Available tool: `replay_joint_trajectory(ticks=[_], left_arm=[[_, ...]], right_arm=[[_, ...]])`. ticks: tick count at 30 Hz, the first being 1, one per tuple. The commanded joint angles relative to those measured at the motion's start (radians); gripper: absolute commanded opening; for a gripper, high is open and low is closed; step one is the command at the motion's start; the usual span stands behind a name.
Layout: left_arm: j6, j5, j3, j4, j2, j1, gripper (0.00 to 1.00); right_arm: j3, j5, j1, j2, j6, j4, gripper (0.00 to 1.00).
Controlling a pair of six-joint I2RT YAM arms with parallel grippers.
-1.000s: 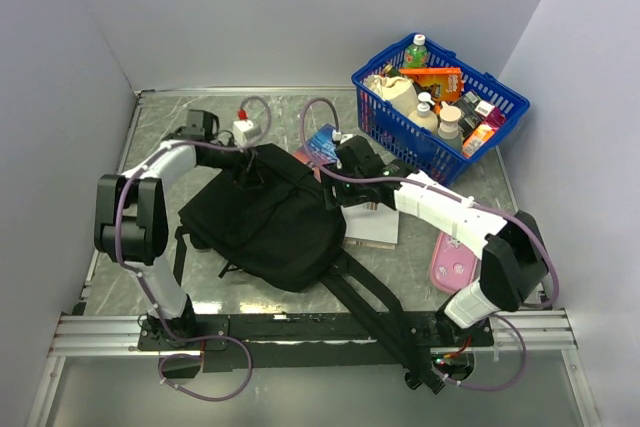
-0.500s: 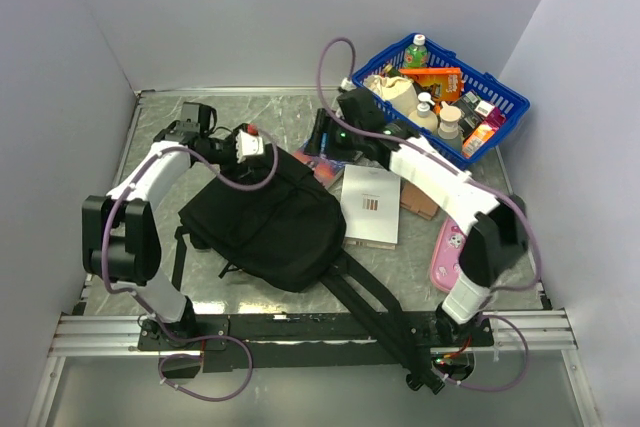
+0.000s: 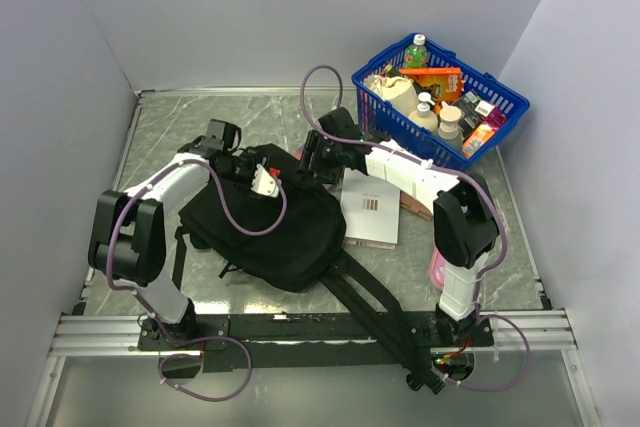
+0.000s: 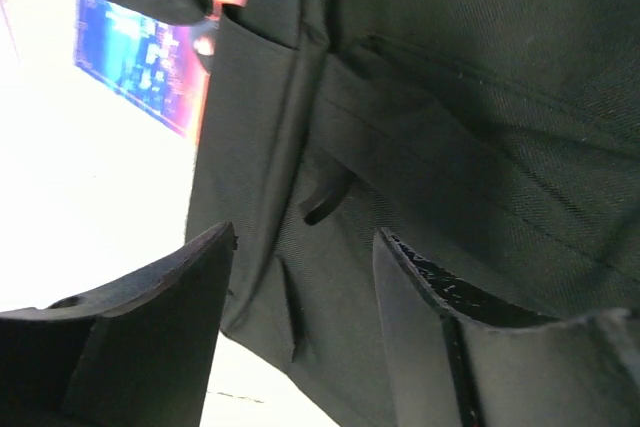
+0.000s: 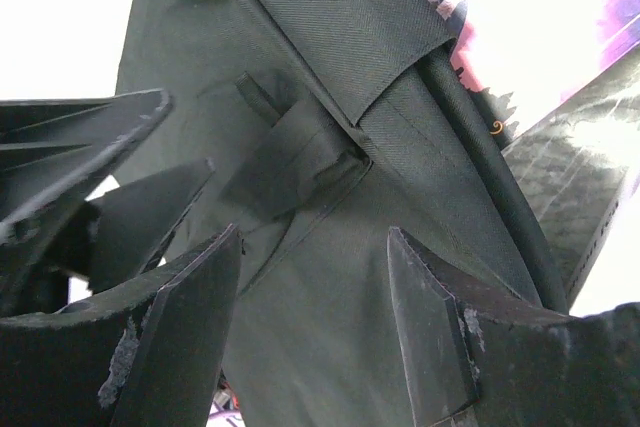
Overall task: Pack the student bag
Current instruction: Unzip the student bag at the center of the board.
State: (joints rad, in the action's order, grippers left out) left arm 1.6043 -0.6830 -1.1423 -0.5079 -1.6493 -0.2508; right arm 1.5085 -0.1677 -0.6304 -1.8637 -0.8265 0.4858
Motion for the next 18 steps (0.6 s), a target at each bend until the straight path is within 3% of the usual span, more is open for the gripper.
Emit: replay_joint_trajectory(ticks=[1, 6, 9, 18], left_arm=[[0.080, 0.051, -0.030, 0.000, -0.050, -0.025, 0.61], [0.062, 0.089, -0.112, -0.099, -0.121, -0.044, 0.52], [0.023, 0.120, -0.062, -0.009, -0.112, -0.064, 0.51], [-0.041, 0.184, -0.100, -0.003, -0.165, -0.103, 0.47]], right_arm=[[-0.034, 0.002, -0.003, 0.069, -0.031, -0.064, 0.67], [-0.066, 0.007, -0.003, 0.087, -0.025, -0.065, 0.66], [-0.089, 0.007, -0.005, 0.107, -0.014, -0.075, 0.66], [-0.123, -0.036, -0.005, 0.124, -0.008, -0.113, 0.64]])
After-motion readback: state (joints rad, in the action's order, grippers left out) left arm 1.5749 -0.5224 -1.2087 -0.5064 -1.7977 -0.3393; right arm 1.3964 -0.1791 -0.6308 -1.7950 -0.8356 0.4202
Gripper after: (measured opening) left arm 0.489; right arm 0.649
